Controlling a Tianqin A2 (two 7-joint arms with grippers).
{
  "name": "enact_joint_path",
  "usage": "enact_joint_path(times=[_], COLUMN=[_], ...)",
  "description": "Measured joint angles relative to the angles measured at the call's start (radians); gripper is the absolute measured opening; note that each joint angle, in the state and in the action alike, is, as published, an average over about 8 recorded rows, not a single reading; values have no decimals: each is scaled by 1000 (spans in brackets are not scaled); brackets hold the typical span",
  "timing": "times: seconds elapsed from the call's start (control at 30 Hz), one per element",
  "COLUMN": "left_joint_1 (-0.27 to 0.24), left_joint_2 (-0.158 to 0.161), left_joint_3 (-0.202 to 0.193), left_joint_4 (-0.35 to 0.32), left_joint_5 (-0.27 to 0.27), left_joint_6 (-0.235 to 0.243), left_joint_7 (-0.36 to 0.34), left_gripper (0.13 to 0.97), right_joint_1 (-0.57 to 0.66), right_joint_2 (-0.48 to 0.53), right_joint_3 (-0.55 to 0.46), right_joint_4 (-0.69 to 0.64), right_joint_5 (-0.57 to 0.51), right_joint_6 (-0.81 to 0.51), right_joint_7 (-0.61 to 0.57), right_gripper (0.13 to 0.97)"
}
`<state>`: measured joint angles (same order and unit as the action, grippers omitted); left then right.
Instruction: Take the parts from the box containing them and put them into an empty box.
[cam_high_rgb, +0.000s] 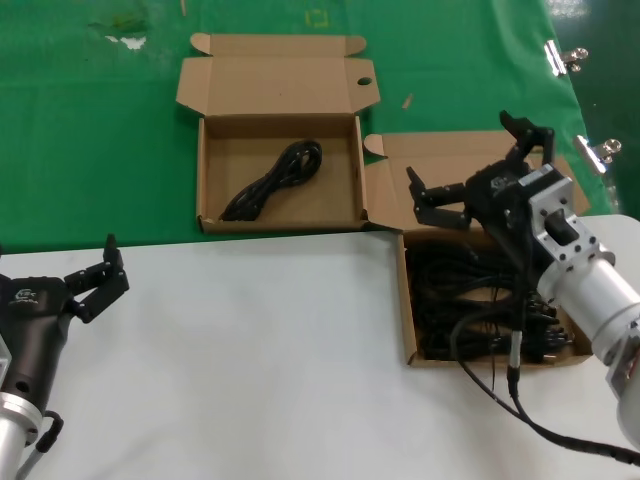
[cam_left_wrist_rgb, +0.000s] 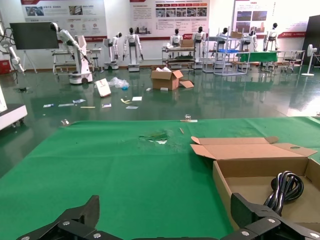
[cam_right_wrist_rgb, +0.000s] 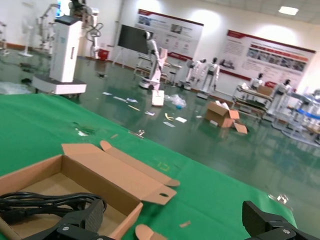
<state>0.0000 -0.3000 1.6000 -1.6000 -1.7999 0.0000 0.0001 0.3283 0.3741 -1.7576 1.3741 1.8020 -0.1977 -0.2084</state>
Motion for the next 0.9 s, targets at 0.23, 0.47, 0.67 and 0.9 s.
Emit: enact_joint_path(times=[0.23,0.47,0.67,0.9], left_joint_1=[0,0,0,0], left_joint_2=[0,0,0,0], left_joint_3=[0,0,0,0], left_joint_4=[0,0,0,0], left_joint_5=[0,0,0,0], left_joint_6=[0,0,0,0], left_joint_7=[0,0,0,0], left_gripper=[937,958,966,966], right_joint_1=[-67,-135,-193,-260], right_joint_2=[-15,-31,-44,-59], right_joint_3=[32,65,93,125], right_joint_4=[46,93,133,179], right_joint_5=[0,-1,-1,-2], right_joint_6=[40,81,116,157], right_joint_7=[42,86,122,165], right_gripper=[966,966,966,966])
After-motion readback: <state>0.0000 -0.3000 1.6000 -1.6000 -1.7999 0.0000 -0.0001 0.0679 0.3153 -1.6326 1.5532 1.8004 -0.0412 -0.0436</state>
